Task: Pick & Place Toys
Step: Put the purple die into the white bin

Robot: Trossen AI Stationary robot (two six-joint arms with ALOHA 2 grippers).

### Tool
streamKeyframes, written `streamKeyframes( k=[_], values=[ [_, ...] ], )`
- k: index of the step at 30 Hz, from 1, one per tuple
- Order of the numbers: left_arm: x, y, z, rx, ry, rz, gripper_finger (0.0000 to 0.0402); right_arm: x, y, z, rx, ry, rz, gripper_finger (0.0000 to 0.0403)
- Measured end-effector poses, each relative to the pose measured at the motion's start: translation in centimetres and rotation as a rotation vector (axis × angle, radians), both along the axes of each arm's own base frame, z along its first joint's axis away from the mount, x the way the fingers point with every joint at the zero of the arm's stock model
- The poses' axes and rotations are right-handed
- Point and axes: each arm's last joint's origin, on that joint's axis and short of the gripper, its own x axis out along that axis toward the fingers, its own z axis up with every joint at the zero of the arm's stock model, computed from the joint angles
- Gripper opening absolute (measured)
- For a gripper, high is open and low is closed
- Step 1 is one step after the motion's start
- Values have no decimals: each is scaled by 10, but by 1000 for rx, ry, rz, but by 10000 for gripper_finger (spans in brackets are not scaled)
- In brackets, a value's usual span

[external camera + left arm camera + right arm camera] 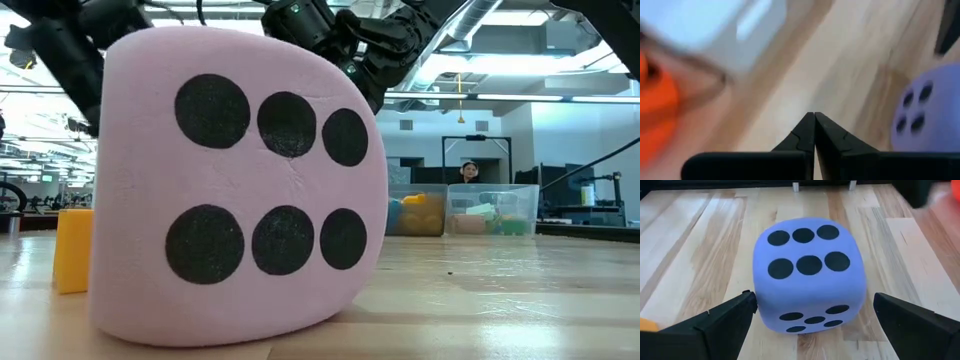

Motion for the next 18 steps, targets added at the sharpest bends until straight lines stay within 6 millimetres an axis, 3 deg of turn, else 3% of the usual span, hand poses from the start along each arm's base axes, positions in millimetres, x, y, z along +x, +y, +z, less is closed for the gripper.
streamKeyframes(
  k=[3,7,18],
  values=[
    [-11,-3,-4,-180,48,61,0,1,0,1,1,-13,0,400],
    [-11,-8,-7,-334,60,52,0,2,1,3,2,-35,1,400],
    [-2,-12,-28,-345,222,60,0,2,4,4,3,-45,8,400]
  ],
)
